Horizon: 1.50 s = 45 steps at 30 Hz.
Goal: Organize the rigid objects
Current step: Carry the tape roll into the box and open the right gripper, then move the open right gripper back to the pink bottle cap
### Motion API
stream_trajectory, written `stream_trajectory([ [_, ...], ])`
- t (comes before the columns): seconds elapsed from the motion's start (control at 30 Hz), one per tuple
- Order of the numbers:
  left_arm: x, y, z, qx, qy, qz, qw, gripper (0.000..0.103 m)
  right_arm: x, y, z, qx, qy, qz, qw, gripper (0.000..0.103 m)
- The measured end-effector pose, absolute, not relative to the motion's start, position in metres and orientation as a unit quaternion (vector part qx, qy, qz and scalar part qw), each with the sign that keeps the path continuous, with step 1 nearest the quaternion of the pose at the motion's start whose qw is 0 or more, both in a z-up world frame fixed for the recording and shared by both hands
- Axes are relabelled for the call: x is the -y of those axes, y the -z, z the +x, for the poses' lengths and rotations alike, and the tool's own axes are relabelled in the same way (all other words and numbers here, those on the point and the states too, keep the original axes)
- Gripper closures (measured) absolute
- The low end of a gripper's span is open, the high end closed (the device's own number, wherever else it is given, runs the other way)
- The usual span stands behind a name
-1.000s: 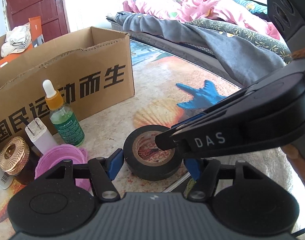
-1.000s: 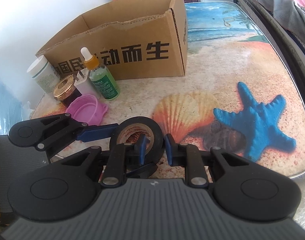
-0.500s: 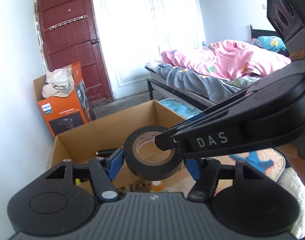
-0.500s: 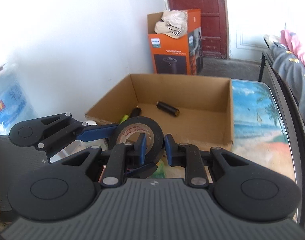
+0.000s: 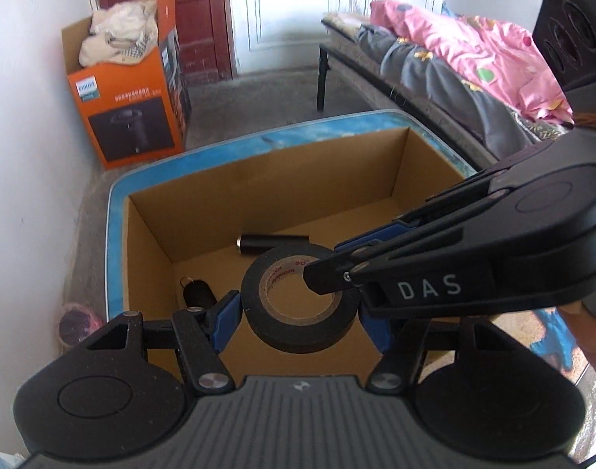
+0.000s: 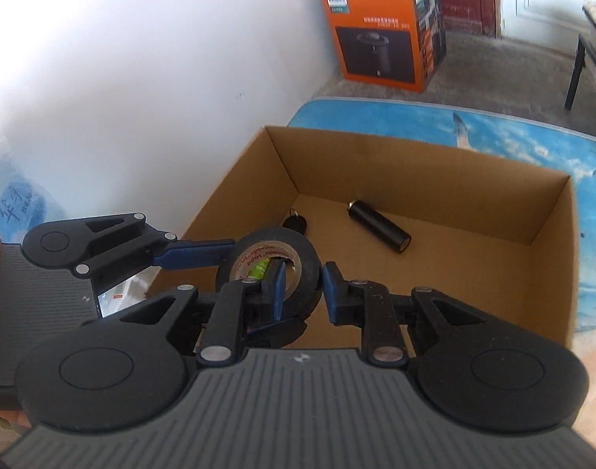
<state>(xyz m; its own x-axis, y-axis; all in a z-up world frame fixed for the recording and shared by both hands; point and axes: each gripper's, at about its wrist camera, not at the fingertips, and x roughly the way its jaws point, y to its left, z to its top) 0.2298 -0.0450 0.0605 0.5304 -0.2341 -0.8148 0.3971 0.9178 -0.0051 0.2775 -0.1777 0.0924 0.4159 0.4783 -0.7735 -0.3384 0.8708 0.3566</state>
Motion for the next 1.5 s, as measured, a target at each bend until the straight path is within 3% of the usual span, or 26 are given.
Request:
stream_trajectory([
  [0.4,0.041,-0.003,0.295,-0.577,0.166,0.114,0.792,0.036,0.167,-0.004,0.342,-0.609,-0.24,0.129,0.744,0.084],
  [0.63,0.052,0.008,0.301,-0.608,0.163,0.139,0.765,0.036,0.153,0.013,0.345,-0.639,-0.248,0.119,0.718,0.082],
  [0.8,0.05,0.002,0.296,-0.598,0.161,0.143,0.772,0.029,0.152,0.018,0.346,-0.646,-0.25,0.123,0.711,0.08],
  [1.1,0.04,-0.045,0.262,-0.522,0.162,0.115,0.829,0.02,0.191,-0.037,0.311,-0.566,-0.261,0.17,0.763,0.075],
  [1.5,0.022,-0.118,0.153,-0.371,0.172,0.057,0.911,0.011,0.271,-0.125,0.169,-0.407,-0.255,0.204,0.853,0.072],
])
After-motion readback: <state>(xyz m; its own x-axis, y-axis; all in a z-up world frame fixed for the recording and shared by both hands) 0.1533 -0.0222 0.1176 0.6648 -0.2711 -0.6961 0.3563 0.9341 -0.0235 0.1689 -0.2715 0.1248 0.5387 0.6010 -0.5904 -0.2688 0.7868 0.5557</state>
